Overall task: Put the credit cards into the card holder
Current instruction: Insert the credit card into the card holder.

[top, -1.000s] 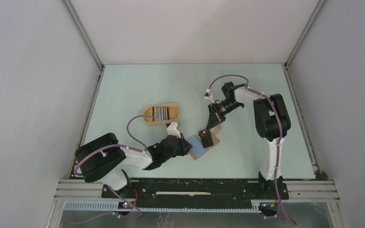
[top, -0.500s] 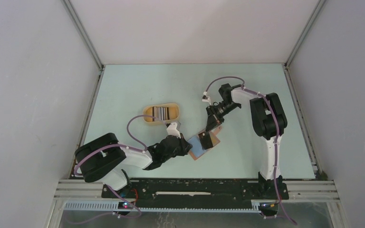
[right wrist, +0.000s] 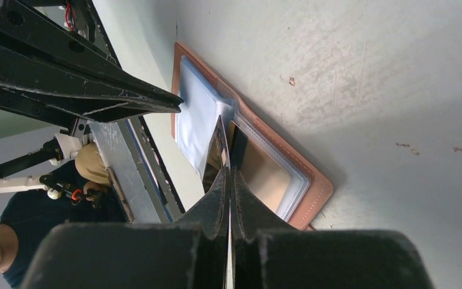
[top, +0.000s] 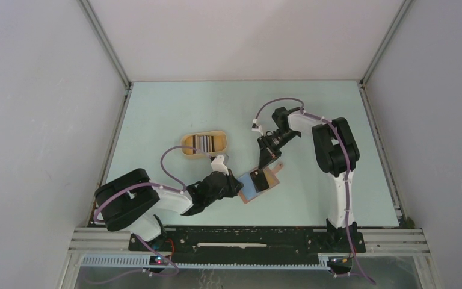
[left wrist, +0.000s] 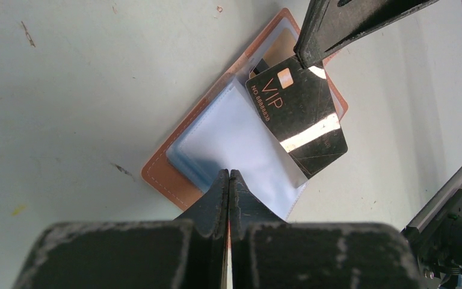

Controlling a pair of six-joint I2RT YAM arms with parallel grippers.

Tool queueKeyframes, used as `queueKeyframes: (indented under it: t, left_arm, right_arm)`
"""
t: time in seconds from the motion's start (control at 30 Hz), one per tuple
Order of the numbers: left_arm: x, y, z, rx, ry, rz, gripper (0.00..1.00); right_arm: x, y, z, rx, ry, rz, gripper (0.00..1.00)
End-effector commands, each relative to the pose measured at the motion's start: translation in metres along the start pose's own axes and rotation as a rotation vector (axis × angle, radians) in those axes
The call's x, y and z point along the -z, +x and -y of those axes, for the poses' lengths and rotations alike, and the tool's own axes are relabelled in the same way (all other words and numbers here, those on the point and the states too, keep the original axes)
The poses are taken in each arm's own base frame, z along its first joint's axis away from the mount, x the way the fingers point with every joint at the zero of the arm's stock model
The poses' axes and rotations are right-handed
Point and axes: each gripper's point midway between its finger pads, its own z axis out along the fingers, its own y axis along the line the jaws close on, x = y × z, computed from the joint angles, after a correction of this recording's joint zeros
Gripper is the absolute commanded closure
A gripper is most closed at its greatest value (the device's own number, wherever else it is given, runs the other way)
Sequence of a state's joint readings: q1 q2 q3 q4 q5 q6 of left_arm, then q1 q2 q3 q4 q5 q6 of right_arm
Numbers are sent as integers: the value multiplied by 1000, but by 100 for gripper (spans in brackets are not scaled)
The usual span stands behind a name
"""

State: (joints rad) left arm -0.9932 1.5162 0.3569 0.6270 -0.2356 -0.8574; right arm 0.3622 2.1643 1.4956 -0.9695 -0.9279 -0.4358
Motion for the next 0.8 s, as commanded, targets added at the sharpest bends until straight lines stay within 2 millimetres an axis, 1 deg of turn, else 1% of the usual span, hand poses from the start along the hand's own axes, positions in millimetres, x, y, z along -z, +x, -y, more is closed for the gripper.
queueKeyframes:
  t: [0.0, 0.2, 0.37, 0.77]
  left_arm:
    - [-2, -12, 11, 4, 7, 35, 100]
    - [-2, -11, 11, 4, 8, 33, 100]
    - [-2, -11, 12, 3, 10, 31, 100]
    - [-2, -11, 16, -5, 27, 23, 100]
  right_arm:
    - [-5, -2, 1, 18, 13, -28, 100]
    - [-11, 0, 1, 13, 18, -48, 100]
    - [-13, -1, 7, -7, 56, -52, 100]
    - [-28, -2, 1, -28, 25, -64, 100]
